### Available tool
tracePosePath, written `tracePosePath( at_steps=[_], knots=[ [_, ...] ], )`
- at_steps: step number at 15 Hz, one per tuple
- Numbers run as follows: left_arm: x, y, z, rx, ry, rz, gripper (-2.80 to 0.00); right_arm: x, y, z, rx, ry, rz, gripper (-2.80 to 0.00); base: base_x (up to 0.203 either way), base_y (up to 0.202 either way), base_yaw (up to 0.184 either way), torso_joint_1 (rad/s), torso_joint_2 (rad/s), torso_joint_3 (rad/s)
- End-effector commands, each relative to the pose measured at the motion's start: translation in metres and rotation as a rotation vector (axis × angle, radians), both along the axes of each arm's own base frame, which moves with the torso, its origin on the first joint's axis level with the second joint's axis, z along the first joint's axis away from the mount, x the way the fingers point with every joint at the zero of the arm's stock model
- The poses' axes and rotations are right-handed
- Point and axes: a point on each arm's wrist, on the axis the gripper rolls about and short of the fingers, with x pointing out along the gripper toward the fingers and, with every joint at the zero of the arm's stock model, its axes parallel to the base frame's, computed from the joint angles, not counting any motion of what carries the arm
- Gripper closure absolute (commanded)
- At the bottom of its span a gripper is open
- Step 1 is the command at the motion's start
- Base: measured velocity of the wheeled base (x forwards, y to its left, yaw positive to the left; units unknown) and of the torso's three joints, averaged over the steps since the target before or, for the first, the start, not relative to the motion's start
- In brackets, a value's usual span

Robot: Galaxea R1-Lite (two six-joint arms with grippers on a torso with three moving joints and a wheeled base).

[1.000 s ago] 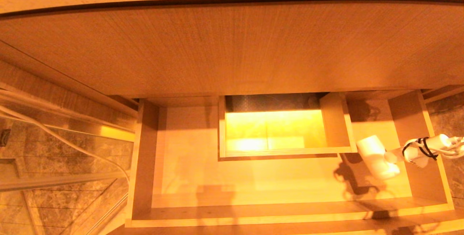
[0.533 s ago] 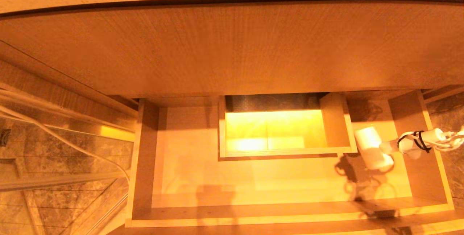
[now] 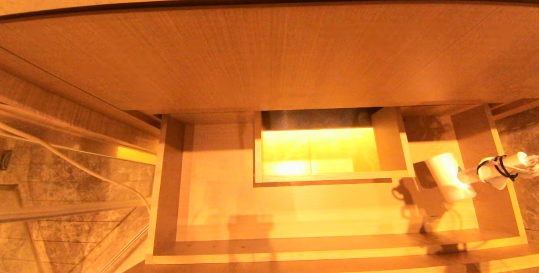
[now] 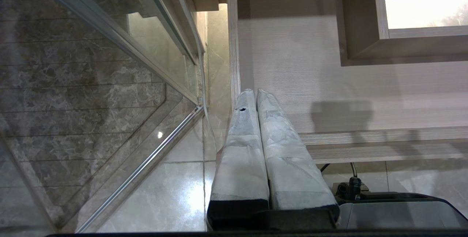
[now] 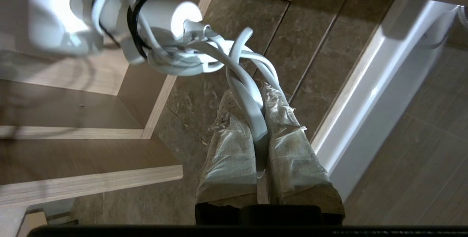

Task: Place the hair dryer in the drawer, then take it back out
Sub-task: Put it into the drawer

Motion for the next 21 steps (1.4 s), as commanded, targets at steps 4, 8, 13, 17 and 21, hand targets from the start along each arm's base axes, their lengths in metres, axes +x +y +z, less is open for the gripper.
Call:
tracePosePath(
  at_steps=[4,8,13,17,21],
  knots=[
    [0.000,0.000,0.000,-0.001,0.000,0.000,0.00,0.023,-0.008,-0.005,-0.012,0.008,0.003,0.00,0.000,0.000,0.000,0.000,0.00,0.000],
    [0.000,0.000,0.000,-0.001,0.000,0.000,0.00,0.042,-0.011,-0.002,-0.032,0.007,0.020,0.00,0.000,0.000,0.000,0.000,0.00,0.000],
    [0.000,0.000,0.000,-0.001,0.000,0.000,0.00,0.060,-0.015,0.001,-0.033,0.007,0.034,0.00,0.000,0.000,0.000,0.000,0.00,0.000],
    [0.000,0.000,0.000,-0.001,0.000,0.000,0.00,0.065,-0.011,0.008,-0.036,-0.018,0.053,0.00,0.000,0.000,0.000,0.000,0.00,0.000],
    [0.000,0.000,0.000,-0.001,0.000,0.000,0.00,0.051,-0.006,0.005,-0.037,-0.015,0.060,0.00,0.000,0.000,0.000,0.000,0.00,0.000]
  ],
)
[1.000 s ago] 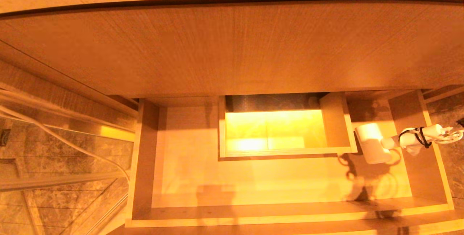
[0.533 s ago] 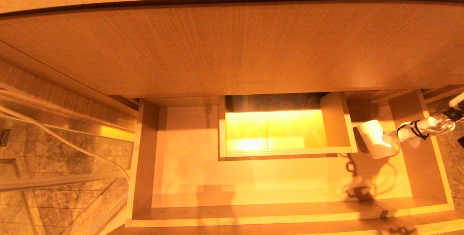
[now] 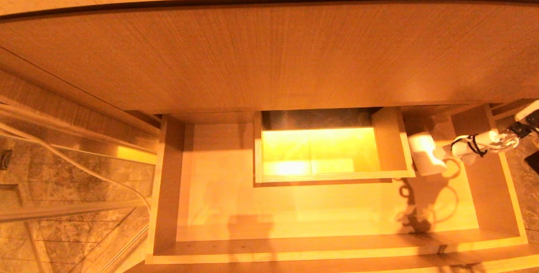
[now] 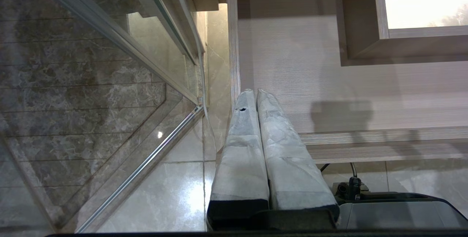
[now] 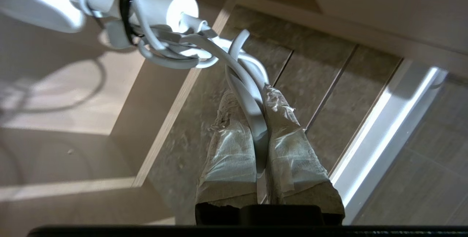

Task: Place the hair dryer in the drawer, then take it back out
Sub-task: Put it into the drawer

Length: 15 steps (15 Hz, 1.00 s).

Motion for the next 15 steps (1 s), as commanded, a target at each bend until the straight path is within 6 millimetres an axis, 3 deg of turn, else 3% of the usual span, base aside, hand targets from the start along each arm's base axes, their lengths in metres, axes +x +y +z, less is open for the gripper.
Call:
tracePosePath(
  at_steps=[1,15],
  knots=[
    [0.000,0.000,0.000,0.000,0.000,0.001,0.00,-0.011,0.004,-0.004,-0.001,0.006,0.007,0.00,0.000,0.000,0.000,0.000,0.00,0.000],
    [0.000,0.000,0.000,0.000,0.000,0.001,0.00,-0.060,0.027,-0.055,0.056,0.143,0.056,0.00,0.000,0.000,0.000,0.000,0.00,0.000]
  ],
)
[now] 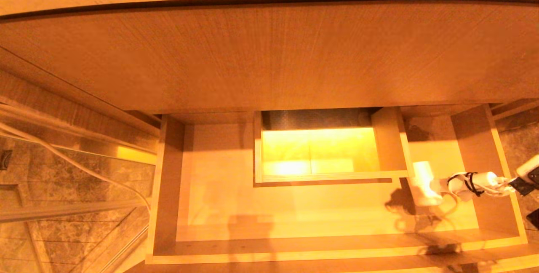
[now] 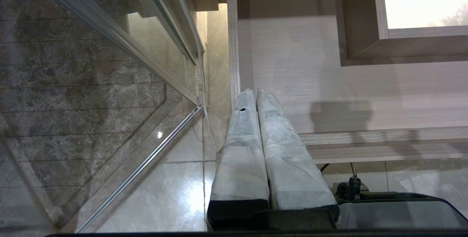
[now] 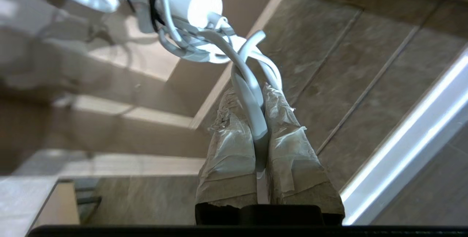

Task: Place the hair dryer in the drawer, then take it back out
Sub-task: Put it into the drawer

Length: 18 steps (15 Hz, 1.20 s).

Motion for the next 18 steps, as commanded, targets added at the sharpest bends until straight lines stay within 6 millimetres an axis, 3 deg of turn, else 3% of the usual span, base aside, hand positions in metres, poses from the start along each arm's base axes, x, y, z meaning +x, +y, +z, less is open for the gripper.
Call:
tracePosePath(
  at_steps=[1,18],
  knots=[
    [0.000,0.000,0.000,-0.001,0.000,0.000,0.00,-0.004,0.002,-0.004,-0.002,0.011,0.009,0.00,0.000,0.000,0.000,0.000,0.00,0.000],
    [0.000,0.000,0.000,-0.001,0.000,0.000,0.00,-0.001,0.005,-0.018,0.039,0.071,0.021,0.00,0.000,0.000,0.000,0.000,0.00,0.000]
  ],
)
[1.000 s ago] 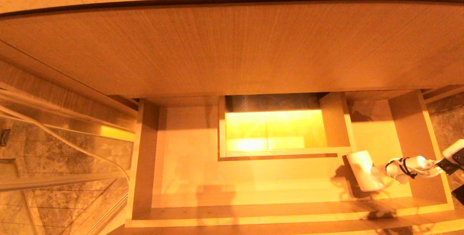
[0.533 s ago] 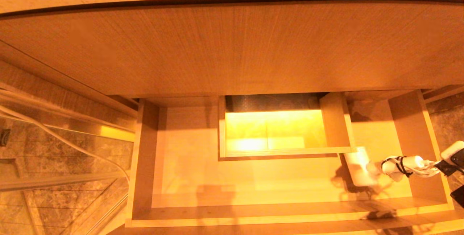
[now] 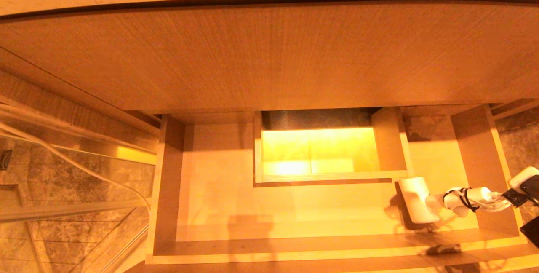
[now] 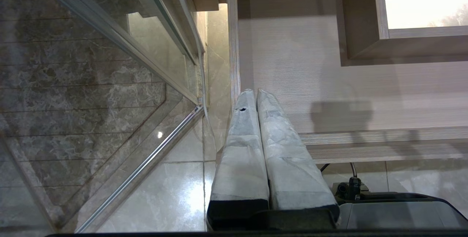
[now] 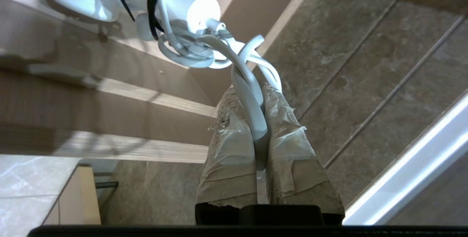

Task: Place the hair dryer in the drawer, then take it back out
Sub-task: Put it into the drawer

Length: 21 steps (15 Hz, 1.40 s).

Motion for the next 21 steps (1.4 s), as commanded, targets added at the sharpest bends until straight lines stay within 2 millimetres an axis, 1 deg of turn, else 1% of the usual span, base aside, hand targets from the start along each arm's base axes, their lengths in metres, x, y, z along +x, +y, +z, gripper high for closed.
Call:
tracePosePath(
  at_steps=[1,5,12,17,21],
  knots=[
    [0.000,0.000,0.000,0.000,-0.001,0.000,0.00,0.000,0.003,-0.005,0.009,0.021,0.016,0.00,0.000,0.000,0.000,0.000,0.00,0.000],
    [0.000,0.000,0.000,0.000,-0.001,0.000,0.00,0.001,0.004,-0.012,0.023,0.052,0.023,0.00,0.000,0.000,0.000,0.000,0.00,0.000],
    [0.000,0.000,0.000,0.000,-0.001,0.000,0.00,0.007,0.006,-0.013,0.028,0.066,0.044,0.00,0.000,0.000,0.000,0.000,0.00,0.000],
    [0.000,0.000,0.000,0.000,-0.001,0.000,0.00,0.005,0.007,-0.017,0.046,0.073,0.038,0.00,0.000,0.000,0.000,0.000,0.00,0.000],
    [0.000,0.000,0.000,0.000,-0.001,0.000,0.00,0.010,0.008,-0.018,0.051,0.079,0.042,0.00,0.000,0.000,0.000,0.000,0.00,0.000]
  ],
)
